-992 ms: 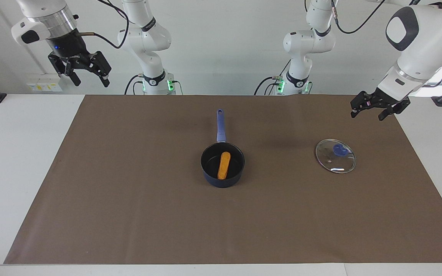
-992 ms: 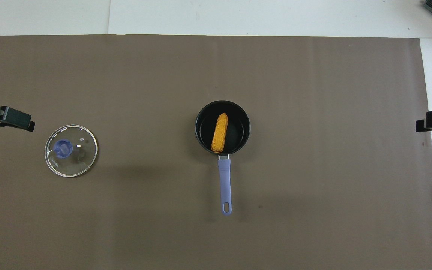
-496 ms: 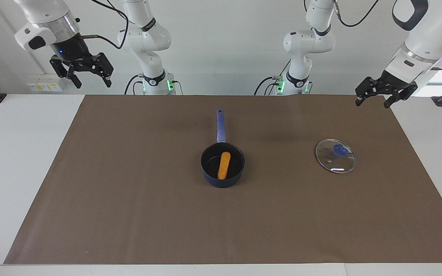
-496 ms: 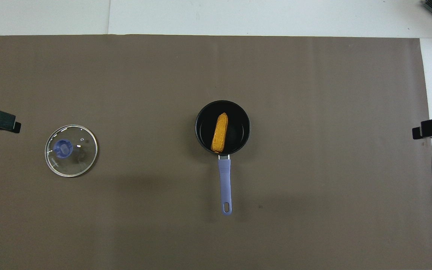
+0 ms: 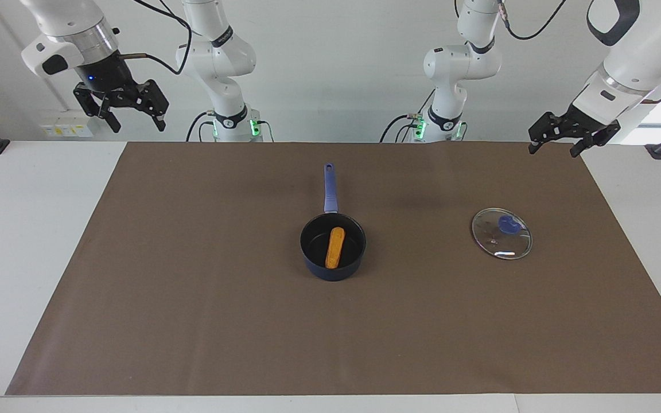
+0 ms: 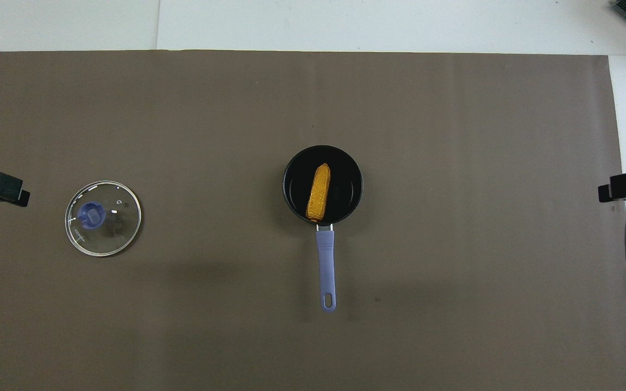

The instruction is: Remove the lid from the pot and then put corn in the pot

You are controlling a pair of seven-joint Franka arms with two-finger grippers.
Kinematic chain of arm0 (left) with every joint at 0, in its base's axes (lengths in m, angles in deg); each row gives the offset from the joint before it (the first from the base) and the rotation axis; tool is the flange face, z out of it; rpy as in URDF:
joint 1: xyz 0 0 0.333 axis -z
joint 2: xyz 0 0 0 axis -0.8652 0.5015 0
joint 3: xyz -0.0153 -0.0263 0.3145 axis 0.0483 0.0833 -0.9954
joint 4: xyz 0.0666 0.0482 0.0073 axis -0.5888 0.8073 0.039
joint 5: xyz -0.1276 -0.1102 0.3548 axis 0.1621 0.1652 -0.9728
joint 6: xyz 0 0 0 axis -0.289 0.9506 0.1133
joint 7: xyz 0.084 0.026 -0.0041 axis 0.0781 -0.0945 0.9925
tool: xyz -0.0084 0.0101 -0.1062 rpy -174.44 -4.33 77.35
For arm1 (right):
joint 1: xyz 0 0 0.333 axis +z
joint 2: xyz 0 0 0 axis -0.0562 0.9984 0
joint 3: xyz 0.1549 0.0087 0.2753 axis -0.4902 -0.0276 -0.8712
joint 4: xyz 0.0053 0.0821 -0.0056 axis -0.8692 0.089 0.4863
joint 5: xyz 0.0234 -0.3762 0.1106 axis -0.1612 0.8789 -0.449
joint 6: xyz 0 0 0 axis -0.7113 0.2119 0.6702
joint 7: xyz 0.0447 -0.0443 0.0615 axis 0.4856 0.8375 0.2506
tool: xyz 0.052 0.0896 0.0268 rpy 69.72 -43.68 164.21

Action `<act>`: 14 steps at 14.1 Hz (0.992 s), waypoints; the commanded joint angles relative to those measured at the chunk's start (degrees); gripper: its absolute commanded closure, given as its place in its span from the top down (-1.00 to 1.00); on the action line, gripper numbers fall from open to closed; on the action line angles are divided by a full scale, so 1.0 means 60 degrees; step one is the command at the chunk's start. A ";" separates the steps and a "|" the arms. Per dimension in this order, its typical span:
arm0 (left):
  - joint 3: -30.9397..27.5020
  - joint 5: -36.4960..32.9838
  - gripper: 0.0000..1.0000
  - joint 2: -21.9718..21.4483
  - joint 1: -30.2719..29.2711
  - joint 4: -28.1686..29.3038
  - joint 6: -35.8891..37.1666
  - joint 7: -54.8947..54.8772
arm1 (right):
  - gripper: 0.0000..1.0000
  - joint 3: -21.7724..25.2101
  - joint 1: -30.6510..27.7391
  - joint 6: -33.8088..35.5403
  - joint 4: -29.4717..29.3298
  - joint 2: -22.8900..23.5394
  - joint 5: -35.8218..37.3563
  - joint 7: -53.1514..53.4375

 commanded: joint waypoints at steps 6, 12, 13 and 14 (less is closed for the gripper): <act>0.0137 -0.0331 1.00 0.0127 0.0114 -0.0516 0.0382 -0.0030 | 1.00 -0.0078 0.0023 -0.0183 0.0248 -0.0126 0.0396 -0.0258; 0.0137 -0.0242 1.00 0.0010 0.0070 -0.0340 0.0205 -0.0044 | 1.00 -0.0078 0.0009 -0.0065 0.0131 -0.0082 0.0324 -0.0215; 0.0137 -0.0242 1.00 -0.0005 0.0041 -0.0326 0.0205 -0.0073 | 1.00 -0.0093 0.0009 -0.0066 0.0131 -0.0082 0.0338 -0.0215; 0.0137 -0.0242 1.00 -0.0005 0.0041 -0.0326 0.0205 -0.0074 | 1.00 -0.0093 0.0009 -0.0066 0.0131 -0.0082 0.0294 -0.0215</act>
